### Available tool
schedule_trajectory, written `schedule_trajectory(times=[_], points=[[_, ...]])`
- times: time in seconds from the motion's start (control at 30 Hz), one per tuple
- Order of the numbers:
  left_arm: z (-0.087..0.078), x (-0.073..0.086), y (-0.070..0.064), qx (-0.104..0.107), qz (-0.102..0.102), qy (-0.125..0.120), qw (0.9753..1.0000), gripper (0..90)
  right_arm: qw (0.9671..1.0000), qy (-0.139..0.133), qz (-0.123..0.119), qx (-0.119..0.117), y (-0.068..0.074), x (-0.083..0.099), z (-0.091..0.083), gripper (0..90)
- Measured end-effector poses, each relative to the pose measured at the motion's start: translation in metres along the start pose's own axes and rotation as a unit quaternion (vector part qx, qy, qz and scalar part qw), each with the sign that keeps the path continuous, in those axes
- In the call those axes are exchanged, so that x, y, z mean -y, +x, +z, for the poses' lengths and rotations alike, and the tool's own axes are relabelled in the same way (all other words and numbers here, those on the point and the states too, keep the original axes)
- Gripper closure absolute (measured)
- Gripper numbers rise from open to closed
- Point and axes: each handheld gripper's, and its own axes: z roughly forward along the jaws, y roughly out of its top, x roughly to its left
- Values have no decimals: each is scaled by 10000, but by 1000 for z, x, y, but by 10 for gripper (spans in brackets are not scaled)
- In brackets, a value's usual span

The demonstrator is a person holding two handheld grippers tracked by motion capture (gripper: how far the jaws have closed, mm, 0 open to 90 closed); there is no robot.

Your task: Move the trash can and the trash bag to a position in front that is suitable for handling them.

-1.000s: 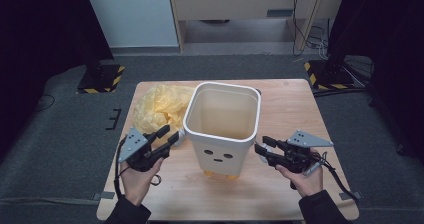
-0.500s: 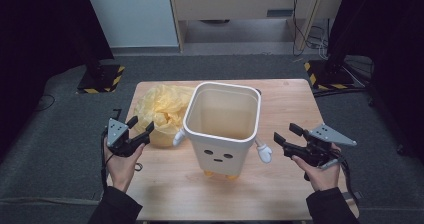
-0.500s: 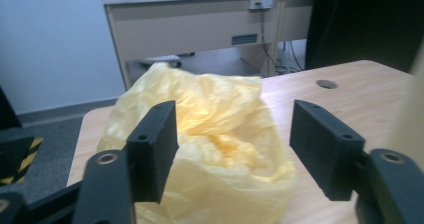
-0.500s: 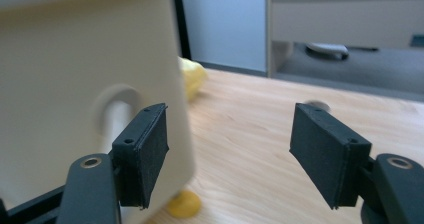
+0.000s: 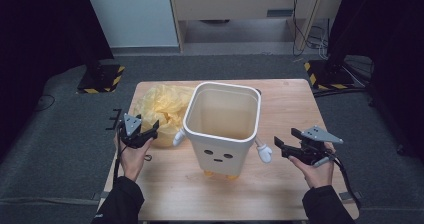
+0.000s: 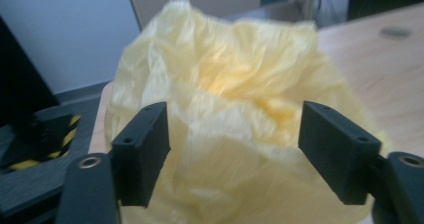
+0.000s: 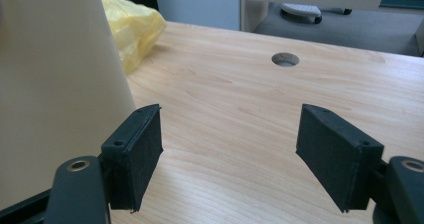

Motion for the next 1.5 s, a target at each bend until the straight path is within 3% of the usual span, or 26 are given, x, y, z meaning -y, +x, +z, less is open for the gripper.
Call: schedule_trajectory(times=[0.07,0.13,0.17,0.33,0.53,0.67,0.87,1.0,1.13,1.33,1.5], points=[[-2,4,1,-115,100,178,9997,399,10000,51,-42,28,-1,2,1,261],[-7,6,3,-94,-92,171,9998,607,9999,99,-23,25,-3,5,3,260],[-9,7,4,-92,-148,215,9996,607,9999,99,-23,25,-3,5,3,260],[-22,11,8,-55,-162,518,9985,802,9996,244,-91,75,-3,11,4,258],[-53,15,11,-98,-267,533,9982,871,9995,260,-70,138,-7,15,1,259],[-76,22,10,-58,-318,576,9978,873,9996,236,-83,158,-8,17,-1,260],[-104,32,6,199,-270,482,9983,857,9996,192,-82,178,-9,17,-4,261],[-117,38,1,408,-213,393,9982,787,9996,177,-83,192,-10,16,-5,259],[-123,38,-3,718,-401,38,9966,683,9997,139,-64,205,-12,15,-6,260],[-127,33,-10,721,-387,-433,9957,502,9996,157,-105,205,-13,8,-7,240],[-128,29,-11,634,-486,-782,9937,398,9995,-193,38,232,-16,-4,-13,188]])
